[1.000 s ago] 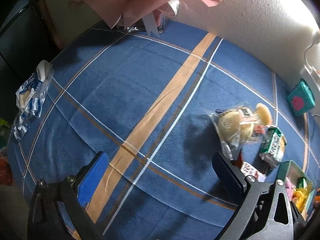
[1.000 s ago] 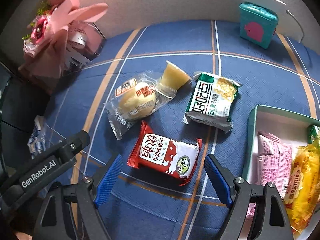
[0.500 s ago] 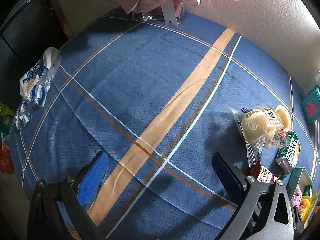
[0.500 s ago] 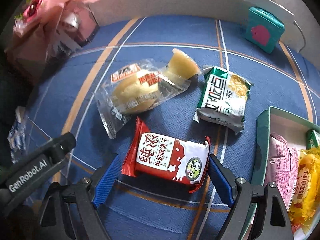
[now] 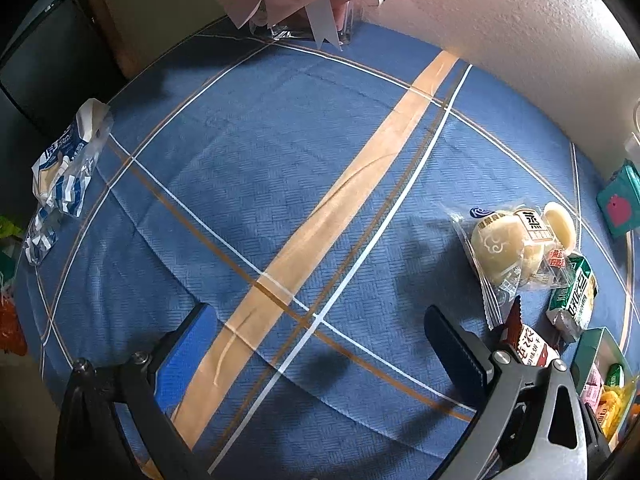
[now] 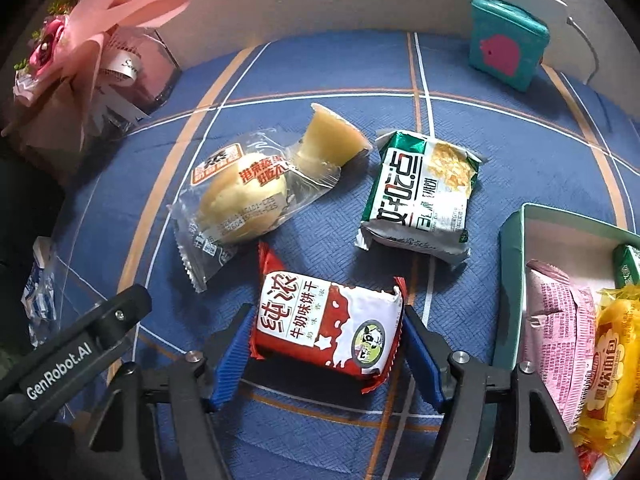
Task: Organize snacks
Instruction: 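Close the right tool on the biscuit packet while the left grasps the clear-wrapped steamed bun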
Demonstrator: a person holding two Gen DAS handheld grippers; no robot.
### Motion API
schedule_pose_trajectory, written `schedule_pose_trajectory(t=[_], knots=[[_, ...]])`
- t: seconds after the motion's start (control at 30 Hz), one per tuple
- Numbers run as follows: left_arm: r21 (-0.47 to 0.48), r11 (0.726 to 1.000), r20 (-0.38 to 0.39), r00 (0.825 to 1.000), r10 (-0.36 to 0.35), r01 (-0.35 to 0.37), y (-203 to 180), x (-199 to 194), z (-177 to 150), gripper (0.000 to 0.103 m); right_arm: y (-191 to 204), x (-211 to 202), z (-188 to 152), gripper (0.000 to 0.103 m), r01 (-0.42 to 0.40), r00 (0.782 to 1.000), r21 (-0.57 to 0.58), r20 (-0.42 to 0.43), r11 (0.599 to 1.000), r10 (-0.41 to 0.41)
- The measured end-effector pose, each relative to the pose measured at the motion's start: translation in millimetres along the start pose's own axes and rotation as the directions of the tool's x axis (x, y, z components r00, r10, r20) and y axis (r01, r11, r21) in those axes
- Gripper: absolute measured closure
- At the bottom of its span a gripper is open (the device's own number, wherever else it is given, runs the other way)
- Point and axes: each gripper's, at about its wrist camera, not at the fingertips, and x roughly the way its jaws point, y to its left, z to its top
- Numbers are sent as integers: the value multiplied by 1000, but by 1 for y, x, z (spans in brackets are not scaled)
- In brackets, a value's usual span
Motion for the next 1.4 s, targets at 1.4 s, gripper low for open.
schedule_pose_trajectory(t=[1.4], knots=[[597,783,27,971,-236,173,-134,0,45,14,-90,-74,24,34,-21,995,157,100,987,5]])
